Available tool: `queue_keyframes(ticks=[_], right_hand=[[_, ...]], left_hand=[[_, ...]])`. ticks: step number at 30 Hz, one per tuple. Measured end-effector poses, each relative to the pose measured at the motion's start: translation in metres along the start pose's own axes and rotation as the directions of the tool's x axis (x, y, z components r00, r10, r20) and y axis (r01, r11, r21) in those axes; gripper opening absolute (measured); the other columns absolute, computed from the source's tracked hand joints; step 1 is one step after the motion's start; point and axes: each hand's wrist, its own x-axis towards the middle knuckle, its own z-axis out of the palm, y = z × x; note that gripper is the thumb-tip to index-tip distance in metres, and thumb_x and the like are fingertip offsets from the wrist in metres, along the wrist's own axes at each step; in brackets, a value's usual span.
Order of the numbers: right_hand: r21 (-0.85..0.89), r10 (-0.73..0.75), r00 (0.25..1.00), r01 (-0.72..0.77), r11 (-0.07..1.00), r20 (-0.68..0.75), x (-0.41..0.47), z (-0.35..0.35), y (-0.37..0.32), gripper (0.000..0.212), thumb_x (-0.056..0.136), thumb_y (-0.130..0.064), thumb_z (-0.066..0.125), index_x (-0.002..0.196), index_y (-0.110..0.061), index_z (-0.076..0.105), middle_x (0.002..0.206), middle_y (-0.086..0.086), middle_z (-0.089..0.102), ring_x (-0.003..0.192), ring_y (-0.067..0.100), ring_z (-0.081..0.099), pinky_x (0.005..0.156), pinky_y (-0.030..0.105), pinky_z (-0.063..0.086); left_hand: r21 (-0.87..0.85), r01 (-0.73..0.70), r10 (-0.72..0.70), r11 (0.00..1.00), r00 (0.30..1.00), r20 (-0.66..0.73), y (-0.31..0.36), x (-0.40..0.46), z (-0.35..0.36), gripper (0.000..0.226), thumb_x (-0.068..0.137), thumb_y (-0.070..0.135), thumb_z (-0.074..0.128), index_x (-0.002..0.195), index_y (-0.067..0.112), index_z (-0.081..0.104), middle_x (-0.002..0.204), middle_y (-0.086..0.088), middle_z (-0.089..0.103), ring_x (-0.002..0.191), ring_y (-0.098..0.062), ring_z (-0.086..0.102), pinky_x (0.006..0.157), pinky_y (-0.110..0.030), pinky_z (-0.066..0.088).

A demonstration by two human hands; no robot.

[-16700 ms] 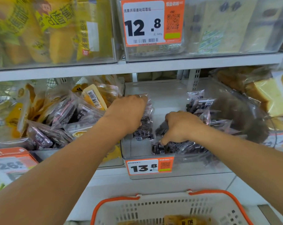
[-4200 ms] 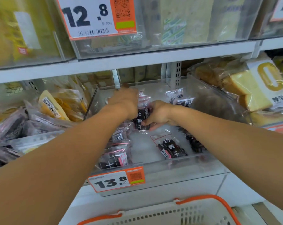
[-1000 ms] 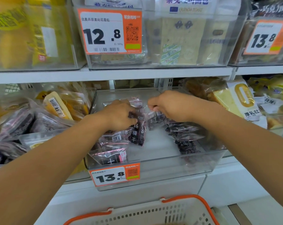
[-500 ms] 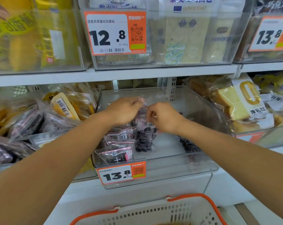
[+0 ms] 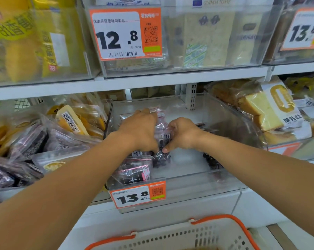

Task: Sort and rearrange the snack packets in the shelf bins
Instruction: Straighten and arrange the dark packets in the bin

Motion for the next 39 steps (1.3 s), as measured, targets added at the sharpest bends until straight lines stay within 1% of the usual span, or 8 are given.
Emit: queue_keyframes(ticks=[7, 12, 18, 22, 27, 30, 35, 39], right_hand=[[-0.210, -0.197, 0.966, 0.160, 0.964, -0.167, 0.005, 0.000, 0.011, 0.070, 0.053, -0.025, 0.099, 0.098, -0.015, 0.047, 0.097, 0.002, 0.052, 0.084, 0.021, 0.053, 0.063, 0.032, 0.041], [0.395, 0.090, 0.968, -0.179, 0.901, 0.233, -0.002, -0.003, 0.014, 0.081, 0.068, -0.001, 0.089, 0.128, -0.022, 0.039, 0.106, 0.004, 0.056, 0.093, 0.027, 0.069, 0.077, 0.037, 0.062], [0.246, 0.033, 0.995, -0.055, 0.968, 0.095, 0.007, 0.006, 0.015, 0.029, 0.070, -0.010, 0.091, 0.090, -0.012, 0.071, 0.088, 0.006, 0.074, 0.084, 0.024, 0.075, 0.075, 0.039, 0.064], [0.157, 0.024, 0.994, -0.041, 0.987, 0.108, 0.002, 0.001, 0.008, 0.024, 0.073, -0.020, 0.090, 0.085, -0.014, 0.071, 0.088, 0.009, 0.075, 0.079, 0.020, 0.075, 0.072, 0.032, 0.063], [-0.290, -0.085, 0.995, 0.065, 0.955, -0.057, -0.006, -0.061, 0.007, 0.085, 0.068, -0.036, 0.092, 0.138, -0.008, 0.053, 0.134, 0.011, 0.059, 0.109, 0.026, 0.064, 0.093, 0.030, 0.050], [-0.570, -0.044, 0.998, 0.061, 0.819, 0.044, -0.003, -0.081, 0.025, 0.096, 0.067, -0.041, 0.091, 0.148, -0.021, 0.043, 0.153, 0.006, 0.042, 0.137, 0.030, 0.042, 0.105, 0.034, 0.040], [-0.574, 0.002, 1.000, -0.018, 0.818, -0.029, 0.021, -0.060, 0.052, 0.046, 0.093, -0.030, 0.069, 0.135, -0.019, 0.056, 0.136, 0.011, 0.058, 0.119, 0.033, 0.056, 0.098, 0.040, 0.050], [-0.607, -0.103, 0.979, -0.026, 0.794, -0.177, 0.030, -0.054, 0.052, 0.009, 0.094, -0.016, 0.065, 0.086, -0.016, 0.065, 0.105, 0.013, 0.068, 0.097, 0.034, 0.065, 0.090, 0.043, 0.055]], left_hand=[[-0.095, -0.075, 0.068, 0.993, 0.994, -0.080, 0.001, -0.002, 0.003, 0.083, 0.061, 0.046, 0.088, 0.129, 0.016, 0.053, 0.112, -0.004, 0.046, 0.099, -0.022, 0.052, 0.087, -0.037, 0.051], [-0.088, -0.116, 0.106, 0.989, 0.988, -0.115, 0.010, -0.007, 0.004, 0.078, 0.064, 0.034, 0.087, 0.132, 0.019, 0.052, 0.124, -0.003, 0.053, 0.111, -0.023, 0.056, 0.091, -0.038, 0.052], [0.231, 0.051, -0.029, 0.972, 0.995, -0.098, 0.009, -0.007, 0.008, 0.089, 0.068, 0.046, 0.082, 0.141, 0.020, 0.038, 0.137, -0.006, 0.044, 0.129, -0.030, 0.041, 0.103, -0.048, 0.041], [0.145, 0.116, -0.109, 0.983, 0.993, -0.053, 0.011, -0.005, 0.011, 0.078, 0.076, 0.035, 0.074, 0.136, 0.017, 0.027, 0.131, -0.009, 0.052, 0.118, -0.031, 0.052, 0.080, -0.041, 0.047], [0.134, 0.077, -0.069, 0.988, 0.996, -0.063, 0.008, -0.006, 0.010, 0.069, 0.084, 0.043, 0.067, 0.135, 0.018, 0.028, 0.134, -0.008, 0.052, 0.122, -0.032, 0.049, 0.085, -0.046, 0.050], [0.105, 0.033, -0.025, 0.994, 0.997, -0.076, 0.006, -0.006, 0.012, 0.073, 0.083, 0.048, 0.068, 0.137, 0.020, 0.027, 0.138, -0.007, 0.048, 0.125, -0.032, 0.047, 0.092, -0.048, 0.049], [0.046, -0.211, 0.214, 0.976, 0.973, -0.085, 0.008, -0.001, 0.014, 0.067, 0.085, 0.051, 0.066, 0.143, 0.031, 0.039, 0.154, -0.001, 0.032, 0.141, -0.027, 0.031, 0.113, -0.051, 0.034], [0.029, -0.198, 0.199, 0.980, 0.979, -0.044, 0.003, 0.002, 0.017, 0.054, 0.086, 0.045, 0.067, 0.134, 0.028, 0.051, 0.150, 0.002, 0.038, 0.134, -0.027, 0.040, 0.107, -0.049, 0.041]])
